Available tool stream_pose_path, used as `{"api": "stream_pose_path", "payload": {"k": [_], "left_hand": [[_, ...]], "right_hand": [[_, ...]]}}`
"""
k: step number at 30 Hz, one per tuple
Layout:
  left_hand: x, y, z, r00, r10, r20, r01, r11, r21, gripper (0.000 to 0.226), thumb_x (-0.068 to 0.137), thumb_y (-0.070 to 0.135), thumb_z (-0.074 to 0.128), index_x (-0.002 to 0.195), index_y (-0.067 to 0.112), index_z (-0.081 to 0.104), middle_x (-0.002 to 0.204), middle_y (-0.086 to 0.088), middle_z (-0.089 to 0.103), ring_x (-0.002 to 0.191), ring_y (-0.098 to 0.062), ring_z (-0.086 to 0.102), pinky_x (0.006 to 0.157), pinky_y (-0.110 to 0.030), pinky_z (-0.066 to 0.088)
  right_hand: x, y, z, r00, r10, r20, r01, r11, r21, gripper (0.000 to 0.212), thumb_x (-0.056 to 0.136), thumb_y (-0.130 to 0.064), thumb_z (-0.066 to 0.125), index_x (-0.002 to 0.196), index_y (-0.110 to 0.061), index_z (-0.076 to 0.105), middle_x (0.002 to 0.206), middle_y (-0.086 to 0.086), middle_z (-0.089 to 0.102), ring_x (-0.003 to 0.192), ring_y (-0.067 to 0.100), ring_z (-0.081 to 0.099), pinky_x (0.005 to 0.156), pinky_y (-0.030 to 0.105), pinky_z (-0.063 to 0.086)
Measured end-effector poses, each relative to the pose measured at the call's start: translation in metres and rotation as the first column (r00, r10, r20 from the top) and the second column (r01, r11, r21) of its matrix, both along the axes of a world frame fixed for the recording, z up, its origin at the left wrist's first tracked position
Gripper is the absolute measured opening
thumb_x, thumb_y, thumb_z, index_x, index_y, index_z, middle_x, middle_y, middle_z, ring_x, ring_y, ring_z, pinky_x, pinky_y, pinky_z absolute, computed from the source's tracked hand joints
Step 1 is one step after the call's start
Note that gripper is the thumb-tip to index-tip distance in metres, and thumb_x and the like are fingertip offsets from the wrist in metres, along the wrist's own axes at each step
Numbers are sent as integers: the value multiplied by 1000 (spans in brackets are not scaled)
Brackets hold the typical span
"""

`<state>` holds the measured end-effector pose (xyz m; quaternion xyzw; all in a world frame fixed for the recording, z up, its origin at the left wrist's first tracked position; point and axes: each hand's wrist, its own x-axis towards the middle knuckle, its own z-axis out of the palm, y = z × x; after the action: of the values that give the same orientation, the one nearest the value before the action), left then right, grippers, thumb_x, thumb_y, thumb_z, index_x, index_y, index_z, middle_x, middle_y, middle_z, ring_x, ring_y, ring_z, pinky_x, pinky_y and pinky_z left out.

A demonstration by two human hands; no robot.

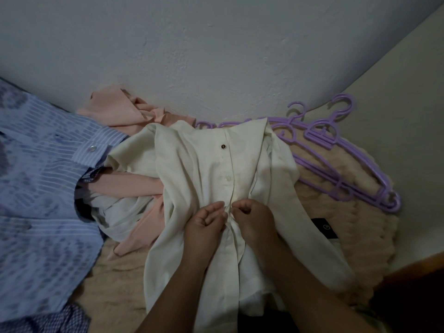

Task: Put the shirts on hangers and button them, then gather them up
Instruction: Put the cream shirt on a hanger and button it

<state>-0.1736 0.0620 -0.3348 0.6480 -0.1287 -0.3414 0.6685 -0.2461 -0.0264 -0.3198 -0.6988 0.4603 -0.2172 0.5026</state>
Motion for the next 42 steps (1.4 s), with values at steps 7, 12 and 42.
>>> {"api": "stream_pose_path", "payload": {"k": [7,12,42], "left_hand": [[-2,3,2,999,-41,-5,41,999,-24,21,88,6,64,106,15,68,99,-5,74,97,-18,70,90,-33,53],[-3,1,2,1000,20,-16,-20,1000,-13,16,89,7,63,101,14,70,88,-7,74,81,-19,67,84,-36,54],[9,-3,0,993,-102,-65,106,992,66,24,83,0,68,106,5,61,81,-8,69,62,-9,62,65,-21,52]], "right_hand": [[-2,6,7,998,-28,54,22,994,104,22,83,-9,62,68,-24,67,70,-2,68,72,16,66,73,29,53],[-5,7,2,996,13,84,-13,1000,1,25,85,-4,58,75,-27,58,69,-2,62,75,23,65,71,27,51],[-14,0,-5,992,19,123,-40,984,174,15,84,-2,62,92,-7,73,72,-5,67,62,-1,63,66,18,52]]}}
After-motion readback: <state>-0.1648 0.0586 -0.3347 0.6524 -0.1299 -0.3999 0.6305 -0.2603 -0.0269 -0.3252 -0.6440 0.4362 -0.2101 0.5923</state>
